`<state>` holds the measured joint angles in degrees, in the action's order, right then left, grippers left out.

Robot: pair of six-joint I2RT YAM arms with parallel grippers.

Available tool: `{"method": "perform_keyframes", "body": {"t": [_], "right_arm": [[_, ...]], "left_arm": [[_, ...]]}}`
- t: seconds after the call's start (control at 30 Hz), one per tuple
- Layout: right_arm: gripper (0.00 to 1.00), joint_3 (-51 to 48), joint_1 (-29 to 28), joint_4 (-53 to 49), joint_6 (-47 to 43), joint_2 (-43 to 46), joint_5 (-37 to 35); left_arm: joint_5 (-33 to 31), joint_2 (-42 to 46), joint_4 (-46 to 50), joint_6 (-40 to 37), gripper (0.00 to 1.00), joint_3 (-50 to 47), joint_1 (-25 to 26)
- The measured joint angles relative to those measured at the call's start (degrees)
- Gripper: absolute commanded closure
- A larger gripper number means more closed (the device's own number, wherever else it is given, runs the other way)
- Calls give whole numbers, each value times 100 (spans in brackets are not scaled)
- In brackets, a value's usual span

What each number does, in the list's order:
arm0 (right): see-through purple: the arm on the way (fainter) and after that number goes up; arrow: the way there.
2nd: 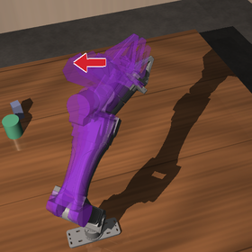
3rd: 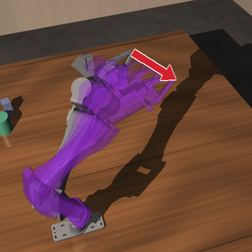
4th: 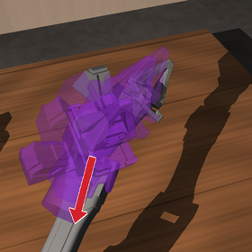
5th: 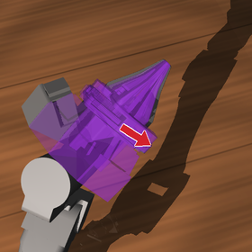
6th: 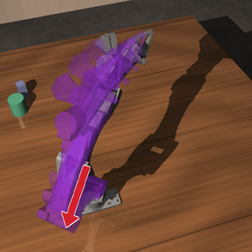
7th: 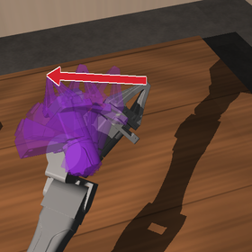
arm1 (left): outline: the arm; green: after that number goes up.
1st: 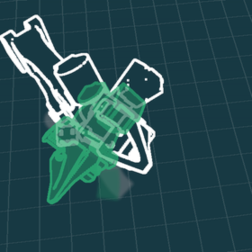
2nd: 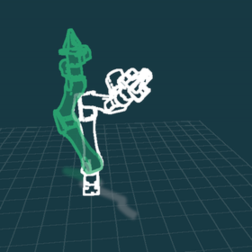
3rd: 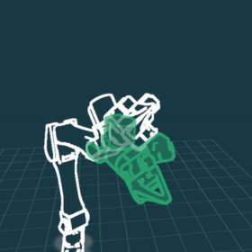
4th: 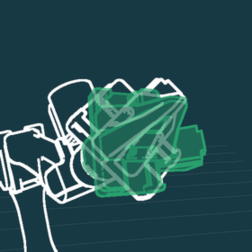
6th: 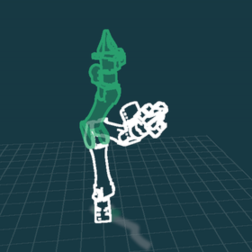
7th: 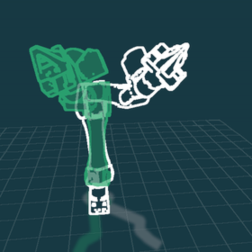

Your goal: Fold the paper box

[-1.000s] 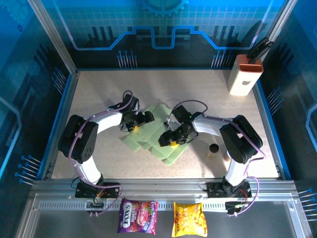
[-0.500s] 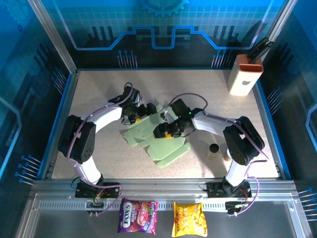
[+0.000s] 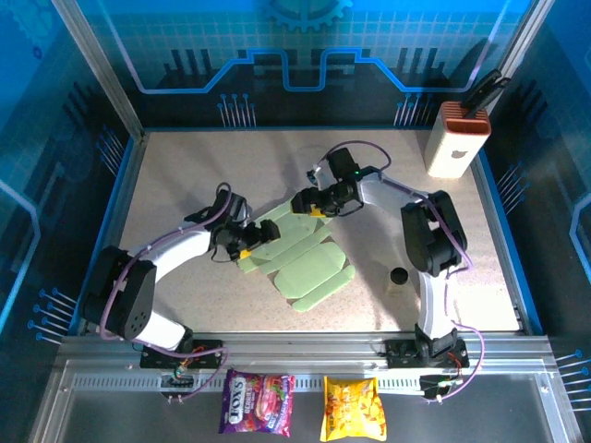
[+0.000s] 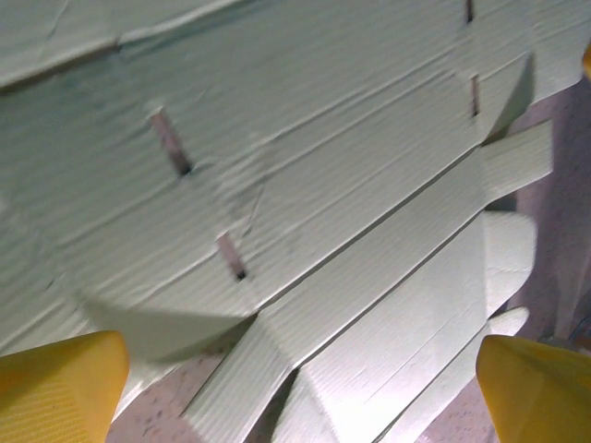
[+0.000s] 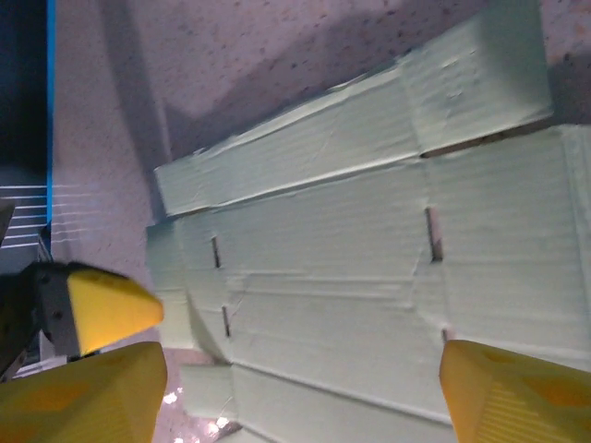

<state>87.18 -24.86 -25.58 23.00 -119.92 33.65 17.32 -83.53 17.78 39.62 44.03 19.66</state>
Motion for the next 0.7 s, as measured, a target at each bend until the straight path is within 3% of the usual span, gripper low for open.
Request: {"method": "perform_keyframes", "body": {"t": [0.3,0.7], "right_arm": [[23,94,81,114,103,-492,42],[23,-1290,588,723,374,350,42]], "left_arm": [[-46,39,-232,96,2,-387,0],[0,-1073,-367,-136,2,599,-153]]}}
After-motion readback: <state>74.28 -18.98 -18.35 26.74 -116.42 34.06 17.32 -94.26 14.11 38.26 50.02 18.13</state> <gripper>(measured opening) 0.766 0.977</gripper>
